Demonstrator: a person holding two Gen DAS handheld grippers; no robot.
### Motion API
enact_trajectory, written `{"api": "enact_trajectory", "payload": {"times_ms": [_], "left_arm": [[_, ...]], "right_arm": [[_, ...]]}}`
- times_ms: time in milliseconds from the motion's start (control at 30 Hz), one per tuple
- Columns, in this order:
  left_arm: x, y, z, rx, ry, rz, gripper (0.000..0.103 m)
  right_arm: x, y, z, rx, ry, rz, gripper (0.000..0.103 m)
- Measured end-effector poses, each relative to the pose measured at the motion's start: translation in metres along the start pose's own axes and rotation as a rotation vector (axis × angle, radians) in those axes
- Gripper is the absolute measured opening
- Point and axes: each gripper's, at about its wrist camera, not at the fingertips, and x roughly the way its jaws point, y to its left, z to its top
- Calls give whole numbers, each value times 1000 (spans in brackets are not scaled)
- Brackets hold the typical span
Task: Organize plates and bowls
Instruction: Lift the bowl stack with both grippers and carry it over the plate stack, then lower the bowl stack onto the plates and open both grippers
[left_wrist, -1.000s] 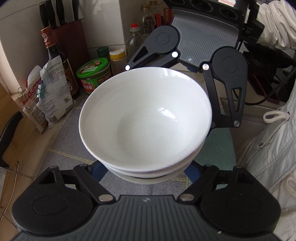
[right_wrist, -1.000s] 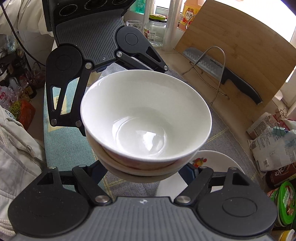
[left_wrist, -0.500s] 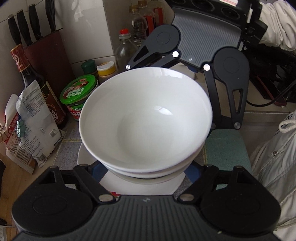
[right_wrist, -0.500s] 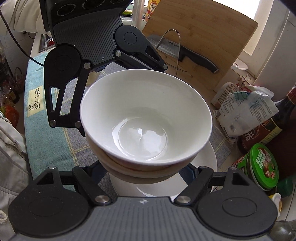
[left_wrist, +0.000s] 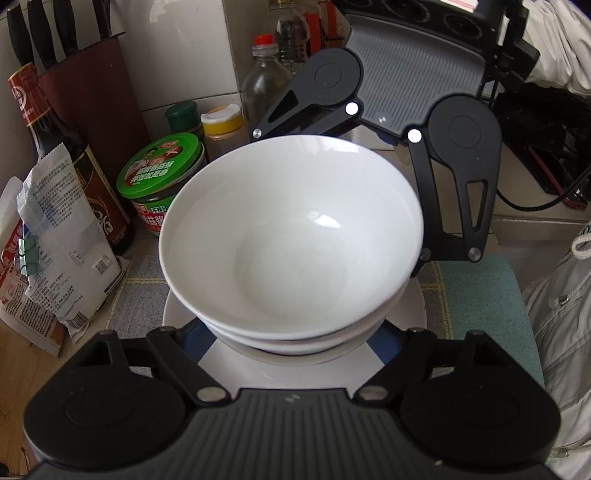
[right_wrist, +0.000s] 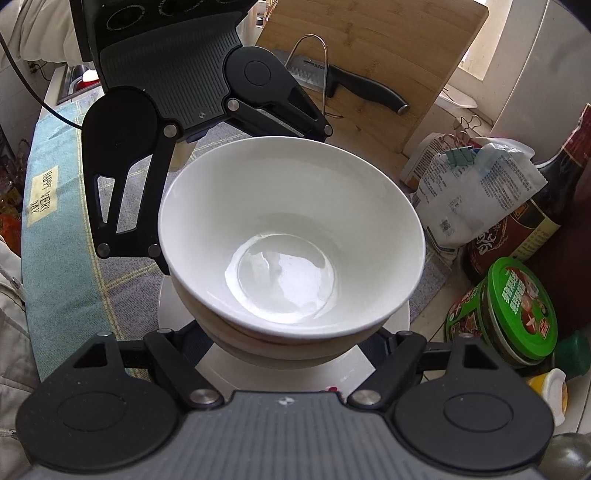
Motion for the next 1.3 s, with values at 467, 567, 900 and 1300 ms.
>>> {"api": "enact_trajectory", "payload": {"times_ms": [467,567,900,1300], "left_arm": [[10,7,-7,-30,11,-21,85],[12,8,-7,-35,10,-23,85],[13,12,-10,-62,2,-31,86],[9,6,-11,-68,-12,32,98]], "right_arm": [[14,-7,-2,12,16,20,86],[16,-8,-2,10,20,22,86],[18,-9,-3,15,19,21,87],[18,-4,-2,11,10,16,101]]}}
